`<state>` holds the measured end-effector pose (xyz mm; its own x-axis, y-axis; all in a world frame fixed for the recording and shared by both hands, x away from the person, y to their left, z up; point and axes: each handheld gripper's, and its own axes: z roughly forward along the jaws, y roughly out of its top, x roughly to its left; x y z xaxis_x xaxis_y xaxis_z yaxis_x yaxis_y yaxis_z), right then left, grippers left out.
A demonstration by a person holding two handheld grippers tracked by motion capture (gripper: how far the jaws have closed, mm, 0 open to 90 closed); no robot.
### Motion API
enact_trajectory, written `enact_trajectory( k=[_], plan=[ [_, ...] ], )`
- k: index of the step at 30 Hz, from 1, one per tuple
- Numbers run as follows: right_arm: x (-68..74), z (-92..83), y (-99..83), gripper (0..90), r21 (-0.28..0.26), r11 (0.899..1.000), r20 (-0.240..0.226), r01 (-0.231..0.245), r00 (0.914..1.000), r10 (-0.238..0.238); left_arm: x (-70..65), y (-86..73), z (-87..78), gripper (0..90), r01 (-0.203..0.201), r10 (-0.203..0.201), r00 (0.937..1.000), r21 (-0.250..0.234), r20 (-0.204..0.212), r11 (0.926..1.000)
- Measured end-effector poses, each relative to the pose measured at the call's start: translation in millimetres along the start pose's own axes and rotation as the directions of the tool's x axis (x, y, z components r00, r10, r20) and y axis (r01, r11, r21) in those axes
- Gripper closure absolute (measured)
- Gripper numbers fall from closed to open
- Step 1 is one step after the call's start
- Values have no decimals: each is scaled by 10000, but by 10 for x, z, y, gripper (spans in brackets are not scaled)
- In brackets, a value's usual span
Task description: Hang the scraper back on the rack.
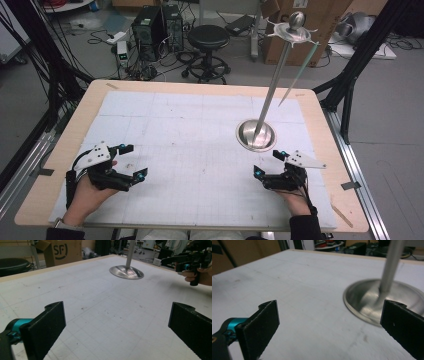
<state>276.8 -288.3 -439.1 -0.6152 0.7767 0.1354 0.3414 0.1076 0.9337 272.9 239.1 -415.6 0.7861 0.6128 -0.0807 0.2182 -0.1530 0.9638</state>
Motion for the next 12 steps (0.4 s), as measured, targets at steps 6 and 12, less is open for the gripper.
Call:
enact_trajectory(
  k=[6, 12],
  plan=[
    [-44, 0, -73, 11, 283, 9995, 247, 112, 9996, -119, 50, -80, 51, 17, 204, -195, 9995, 388, -240, 9990],
    [-31, 9, -72, 11, 223, 9995, 229, 232, 9995, -237, 53, -68, 38, 17, 447, -448, 9990, 211, 29, 9988]
  ],
)
